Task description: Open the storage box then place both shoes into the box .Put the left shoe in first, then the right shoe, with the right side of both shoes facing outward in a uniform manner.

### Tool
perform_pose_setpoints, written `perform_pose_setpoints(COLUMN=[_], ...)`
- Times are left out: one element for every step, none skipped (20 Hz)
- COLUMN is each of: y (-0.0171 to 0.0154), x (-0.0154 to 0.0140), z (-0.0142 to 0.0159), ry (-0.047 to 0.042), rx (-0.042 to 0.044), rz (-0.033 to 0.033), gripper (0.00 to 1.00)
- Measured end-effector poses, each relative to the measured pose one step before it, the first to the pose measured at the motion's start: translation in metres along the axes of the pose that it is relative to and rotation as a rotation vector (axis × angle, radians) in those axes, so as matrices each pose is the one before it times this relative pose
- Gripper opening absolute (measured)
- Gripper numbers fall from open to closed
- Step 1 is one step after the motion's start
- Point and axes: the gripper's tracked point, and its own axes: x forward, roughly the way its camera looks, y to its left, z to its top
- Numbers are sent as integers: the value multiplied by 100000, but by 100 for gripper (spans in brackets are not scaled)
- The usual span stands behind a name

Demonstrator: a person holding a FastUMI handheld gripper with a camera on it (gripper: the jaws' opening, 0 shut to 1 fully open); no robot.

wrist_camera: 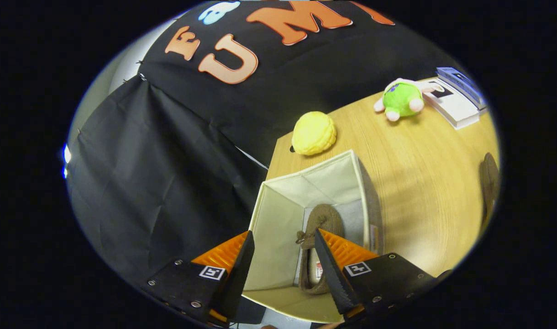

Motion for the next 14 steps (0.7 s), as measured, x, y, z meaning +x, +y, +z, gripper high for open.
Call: perform_pose_setpoints(y=[-455,-290,-1099,-1151,-1275,-1171,-1297,-1339,-1532,-1740,-1498,-1415,-1343,-1117], x=[-1243,-2028,-1072,-950,-757,-675,-595,-597,-424,-707,-467,-333,-254,-389], z=[760,1067,578,365,234,171,374,283,91,103,12,-128,-278,-352], ry=[-3264,-2740,-2510,-1660,-1289,-983,-1024,-1473,-1398,-1249,-552,94,866,1446], rx=[-2569,-2678,-2678,-2972,-2102,-1371,-471,-929,-999,-1253,-1064,-425,226,1044], rz=[-86,-927,-1352,-1370,-1440,-1581,-1797,-1816,-2390,-2717,-2422,-2137,-1315,-751], gripper=[84,86,89,90,92,93,94,94,95,95,95,95,96,96])
